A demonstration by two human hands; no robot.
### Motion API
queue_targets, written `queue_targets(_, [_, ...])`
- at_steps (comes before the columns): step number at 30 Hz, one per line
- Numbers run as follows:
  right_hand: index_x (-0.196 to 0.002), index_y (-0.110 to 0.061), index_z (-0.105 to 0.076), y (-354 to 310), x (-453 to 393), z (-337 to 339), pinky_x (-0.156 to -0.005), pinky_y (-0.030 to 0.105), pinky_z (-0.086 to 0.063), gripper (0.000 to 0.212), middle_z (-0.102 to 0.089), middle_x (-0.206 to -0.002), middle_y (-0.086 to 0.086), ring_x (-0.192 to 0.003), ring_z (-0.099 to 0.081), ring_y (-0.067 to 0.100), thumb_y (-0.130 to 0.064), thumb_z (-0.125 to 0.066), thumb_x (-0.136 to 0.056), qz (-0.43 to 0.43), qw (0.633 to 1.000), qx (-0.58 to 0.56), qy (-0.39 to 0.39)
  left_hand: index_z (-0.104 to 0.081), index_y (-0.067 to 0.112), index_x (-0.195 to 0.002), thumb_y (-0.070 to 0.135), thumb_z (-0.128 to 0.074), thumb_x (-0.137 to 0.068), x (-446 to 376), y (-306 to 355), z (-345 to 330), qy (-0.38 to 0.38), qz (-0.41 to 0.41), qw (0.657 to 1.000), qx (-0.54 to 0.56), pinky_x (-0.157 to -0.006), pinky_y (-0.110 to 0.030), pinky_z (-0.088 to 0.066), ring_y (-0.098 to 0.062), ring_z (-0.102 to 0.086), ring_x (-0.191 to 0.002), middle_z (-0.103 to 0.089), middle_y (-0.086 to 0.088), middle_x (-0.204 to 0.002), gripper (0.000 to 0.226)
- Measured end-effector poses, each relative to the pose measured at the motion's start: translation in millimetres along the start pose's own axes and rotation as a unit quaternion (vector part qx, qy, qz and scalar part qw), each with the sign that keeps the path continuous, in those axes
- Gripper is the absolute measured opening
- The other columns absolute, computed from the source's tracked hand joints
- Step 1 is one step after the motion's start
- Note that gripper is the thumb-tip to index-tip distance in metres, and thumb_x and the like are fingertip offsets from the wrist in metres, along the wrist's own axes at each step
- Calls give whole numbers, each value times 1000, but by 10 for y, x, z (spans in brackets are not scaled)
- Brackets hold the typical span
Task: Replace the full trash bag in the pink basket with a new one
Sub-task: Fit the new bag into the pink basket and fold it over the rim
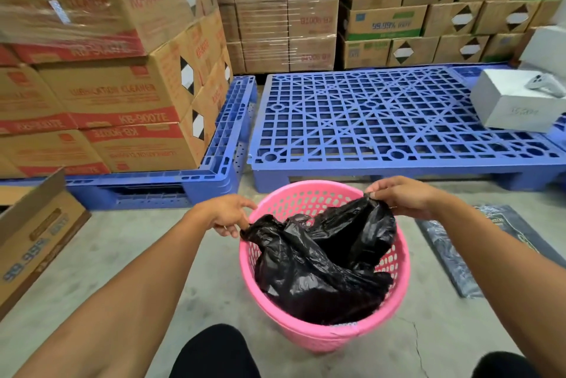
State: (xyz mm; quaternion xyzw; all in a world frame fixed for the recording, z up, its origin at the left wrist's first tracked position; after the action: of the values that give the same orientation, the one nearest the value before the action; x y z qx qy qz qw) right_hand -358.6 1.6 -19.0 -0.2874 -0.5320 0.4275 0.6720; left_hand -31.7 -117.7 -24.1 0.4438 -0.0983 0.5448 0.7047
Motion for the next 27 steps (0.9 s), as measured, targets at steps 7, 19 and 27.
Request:
queue_targets(7, [-71,-20,-61,-28,35,241,-72,30,-40,16,-62,-73,1,-79,-56,20,-21,-64,-87,51,947,270,167,-44,12,-137,-3,-55,-90,-195,37,76,214,16,941,263,-51,-31,-54,-21,-62,-60,-60,-19,-123,51])
queue_targets(19, [-85,1,-66,96,-794,289,-79,42,-55,27,-64,-84,21,-84,-61,36,-24,-58,-87,-22,900,284,331,-47,9,-132,14,-59,-92,-805,161,193,264,-28,958,107,-80,-48,-48,-40,-59,-96,-61,-25,-115,42])
queue_targets(27, [-67,-6,-45,216,-899,229,-60,34,-42,15,-45,-63,9,-66,-51,28,-10,-49,-81,-128,890,339,277,-57,13,-105,7,-50,-92,-971,-16,-9,197,32,958,206,-46,-25,-21,-16,-24,-46,-40,-6,-57,16])
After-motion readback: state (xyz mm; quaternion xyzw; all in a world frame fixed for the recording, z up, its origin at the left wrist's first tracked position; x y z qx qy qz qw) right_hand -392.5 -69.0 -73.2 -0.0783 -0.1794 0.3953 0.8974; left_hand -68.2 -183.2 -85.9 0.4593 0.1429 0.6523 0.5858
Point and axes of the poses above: each hand's wrist, its own x-axis away from the middle knuckle, its own z-axis out of the back of the hand, y = z × x, the point moved 3 cm from there along -x, towards the middle knuckle
